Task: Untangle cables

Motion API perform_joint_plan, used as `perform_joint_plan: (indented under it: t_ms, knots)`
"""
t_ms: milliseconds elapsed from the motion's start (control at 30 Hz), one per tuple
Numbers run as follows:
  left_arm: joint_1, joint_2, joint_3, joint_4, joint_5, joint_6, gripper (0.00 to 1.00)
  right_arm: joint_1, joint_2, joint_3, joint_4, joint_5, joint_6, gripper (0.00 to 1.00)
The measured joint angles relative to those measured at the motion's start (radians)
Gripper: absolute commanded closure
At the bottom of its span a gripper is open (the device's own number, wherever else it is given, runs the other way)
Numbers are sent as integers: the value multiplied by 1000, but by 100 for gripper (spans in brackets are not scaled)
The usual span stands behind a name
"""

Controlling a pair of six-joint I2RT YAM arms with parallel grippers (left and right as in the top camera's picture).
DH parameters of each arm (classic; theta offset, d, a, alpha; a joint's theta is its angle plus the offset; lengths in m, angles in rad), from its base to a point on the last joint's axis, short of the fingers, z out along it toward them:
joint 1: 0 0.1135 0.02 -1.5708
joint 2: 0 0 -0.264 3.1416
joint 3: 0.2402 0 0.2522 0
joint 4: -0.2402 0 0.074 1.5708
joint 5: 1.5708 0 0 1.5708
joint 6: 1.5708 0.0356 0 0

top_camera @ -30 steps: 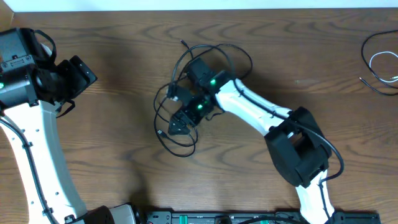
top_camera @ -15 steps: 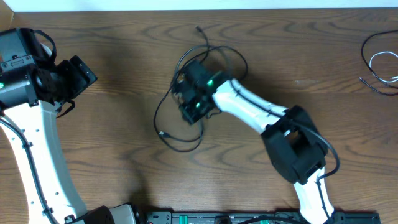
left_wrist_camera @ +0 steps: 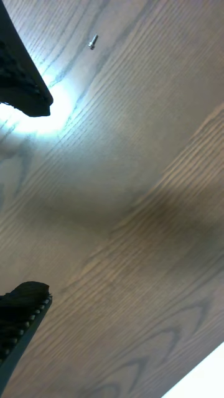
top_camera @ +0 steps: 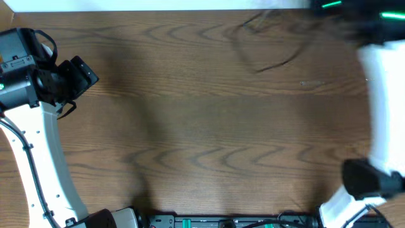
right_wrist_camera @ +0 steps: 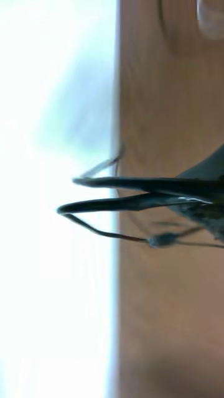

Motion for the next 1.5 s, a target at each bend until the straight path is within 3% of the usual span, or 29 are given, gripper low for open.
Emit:
perform_joint_plan:
  t_ms: [200,400,1100,1133,1167,1200,1233,1500]
  knots:
    - [0,0,-2,8,0,0,9,-333,-84,140,-5,33,18,99]
    - [0,7,-2,15,0,0,9,-503,-51,147,-31,38,18,99]
    - [-69,13,-3,56,0,0,9,-582,422,141,-87,37,18,99]
    - [-77,13,-3,60,0,0,9,-589,447,141,-87,37,18,78]
    - [-84,13,-3,63,0,0,9,-595,473,141,-87,37,20,49]
    - [-89,13,-3,64,0,0,9,-603,496,141,-88,38,20,8]
    - [-96,13,-3,65,0,0,9,-610,519,141,-90,38,20,1]
    - [-129,14,-3,78,0,0,9,-623,583,134,-200,37,18,1]
